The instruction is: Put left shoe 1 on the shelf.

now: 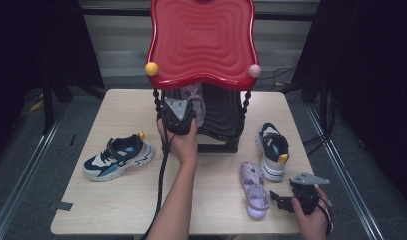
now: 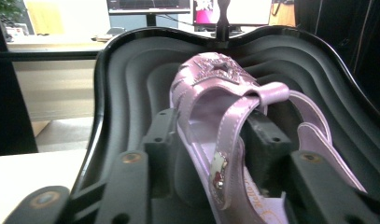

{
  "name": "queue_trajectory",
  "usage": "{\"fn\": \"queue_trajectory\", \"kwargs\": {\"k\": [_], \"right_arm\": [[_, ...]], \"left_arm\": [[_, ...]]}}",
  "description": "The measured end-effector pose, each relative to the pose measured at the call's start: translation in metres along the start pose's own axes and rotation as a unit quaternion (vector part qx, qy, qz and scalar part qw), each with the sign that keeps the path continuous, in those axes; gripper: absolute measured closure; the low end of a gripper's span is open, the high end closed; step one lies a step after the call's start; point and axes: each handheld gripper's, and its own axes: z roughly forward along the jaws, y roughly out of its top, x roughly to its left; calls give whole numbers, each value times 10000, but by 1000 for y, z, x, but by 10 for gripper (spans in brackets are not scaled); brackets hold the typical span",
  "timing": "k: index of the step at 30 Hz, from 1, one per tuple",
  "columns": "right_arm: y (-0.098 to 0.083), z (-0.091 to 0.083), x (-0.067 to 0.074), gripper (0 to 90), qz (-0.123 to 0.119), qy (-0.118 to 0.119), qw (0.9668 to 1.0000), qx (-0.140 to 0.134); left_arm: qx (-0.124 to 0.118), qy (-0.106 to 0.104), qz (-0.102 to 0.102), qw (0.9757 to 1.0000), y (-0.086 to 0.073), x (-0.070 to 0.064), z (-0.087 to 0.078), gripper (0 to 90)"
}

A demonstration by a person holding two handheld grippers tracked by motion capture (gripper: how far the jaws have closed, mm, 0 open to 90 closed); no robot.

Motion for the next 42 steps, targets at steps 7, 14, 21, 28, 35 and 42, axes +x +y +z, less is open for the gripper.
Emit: {"fn": "queue_trajectory", "kwargs": {"k": [7,14,21,28,35,42], "right_arm": [[0,0,0,103,-2,-1,10000,1],[0,0,0,103,16,1,10000,8],[0,0,0,103,10,-2,10000,4],[0,0,0,103,13,0,10000,8],[0,0,0,102,16,0,10000,9],[0,0,0,103,11,1,10000,7]], "left_arm": [[90,-107,14,9999,4,4,-13,502],[177,-398,-48,9990,7,8,-30,466],[406,-738,-30,9964,-2,15,-45,436],[715,-974,76,9926,-15,17,-56,397],[988,-1211,156,9876,-30,20,-65,354],[1354,-1463,254,9796,-46,26,-72,324]]}}
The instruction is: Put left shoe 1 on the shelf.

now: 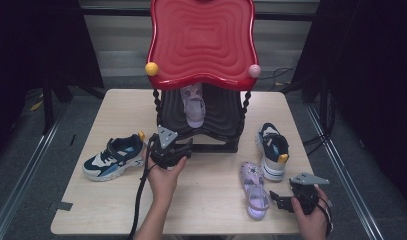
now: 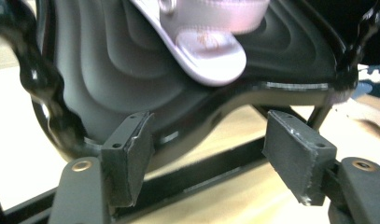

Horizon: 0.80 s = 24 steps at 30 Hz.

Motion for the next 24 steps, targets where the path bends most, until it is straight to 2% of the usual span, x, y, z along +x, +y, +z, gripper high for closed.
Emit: {"fn": "queue_trajectory", "kwargs": {"k": [4,10,14,16,21,22,23,24], "right_arm": [[0,0,0,103,-6,-3,10000,-2],[0,0,0,103,-9,-4,10000,-3],[0,0,0,103,-6,-2,10000,-1],[0,0,0,103,-7,-3,10000,-2],[0,0,0,103,-5,-4,10000,-2],[0,0,0,103,-5,-4,10000,-2],[0,0,0,103,1,-1,10000,2],[0,0,0,102,-3,-5,10000,-2]], "left_arm": [[206,-126,100,9997,-10,3,-2,303],[509,-129,187,9984,-26,9,-6,283],[596,-212,163,9979,-37,13,-9,270],[711,-248,165,9970,-42,14,-10,261],[831,-377,276,9954,-52,16,-11,252],[840,-402,244,9954,-53,16,-11,252],[999,-419,334,9936,-55,16,-11,251],[1045,-432,357,9929,-57,15,-10,244]]}}
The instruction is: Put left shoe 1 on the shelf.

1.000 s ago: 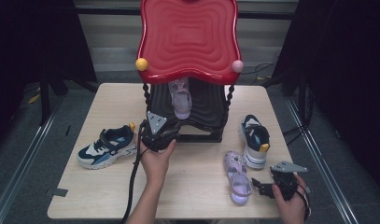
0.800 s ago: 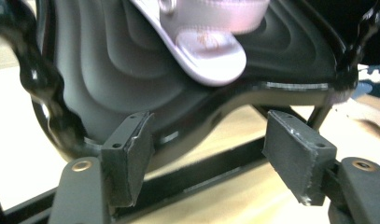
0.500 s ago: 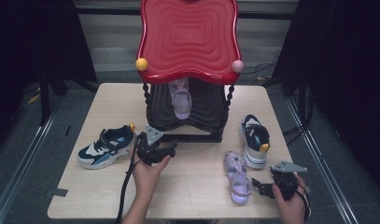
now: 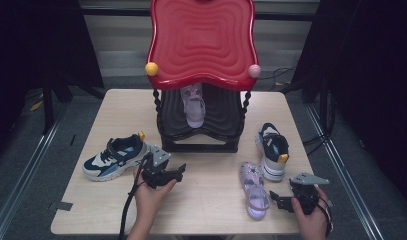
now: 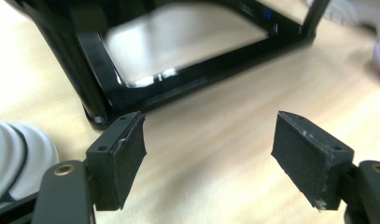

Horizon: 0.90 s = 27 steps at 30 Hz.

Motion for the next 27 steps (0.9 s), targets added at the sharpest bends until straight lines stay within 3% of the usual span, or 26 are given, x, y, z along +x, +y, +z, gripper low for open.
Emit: {"fn": "queue_trajectory", "kwargs": {"k": [4,6,9,16,21,27], "right_arm": [[0,0,0,103,-3,2,10000,0],[0,0,0,102,5,4,10000,3],[0,0,0,103,-11,2,10000,-1],[0,0,0,103,-5,2,10000,0],[0,0,0,103,7,4,10000,5],[0,0,0,103,-2,0,10000,0]], "left_arm": [[95,-120,87,9998,-7,2,-1,239],[135,-235,-5,9996,-10,3,0,240],[330,-287,134,9990,-16,4,0,239],[841,-366,474,9947,-24,2,0,224],[725,-405,352,9959,-32,6,-2,215],[618,-491,460,9958,-37,9,-7,207]]}}
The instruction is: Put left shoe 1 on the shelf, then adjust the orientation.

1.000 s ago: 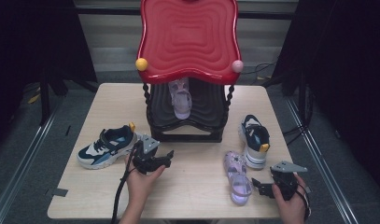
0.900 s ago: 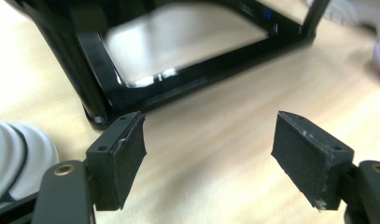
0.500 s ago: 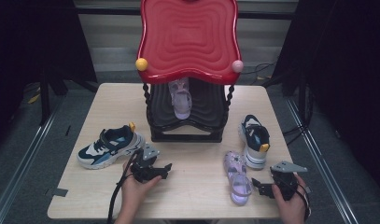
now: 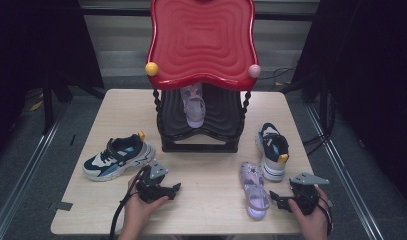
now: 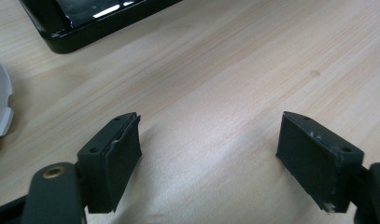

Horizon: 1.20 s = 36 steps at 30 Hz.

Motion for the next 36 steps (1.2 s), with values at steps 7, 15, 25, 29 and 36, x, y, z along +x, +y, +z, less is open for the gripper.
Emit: {"fn": "queue_trajectory", "kwargs": {"k": [7,15,25,29,36], "right_arm": [[0,0,0,104,5,-8,10000,13],[1,-1,0,178,10,39,10000,-29],[19,-21,12,237,-57,142,9995,-263],[30,-36,20,301,-114,169,9988,-437],[47,-48,43,392,-238,442,9973,-537]], "left_arm": [[16,-12,4,10000,-1,2,0,169],[56,-14,-11,10000,0,2,0,153],[57,-35,-7,10000,0,1,1,145],[50,-40,-8,10000,0,1,1,143],[50,-41,-9,10000,0,1,1,143]]}}
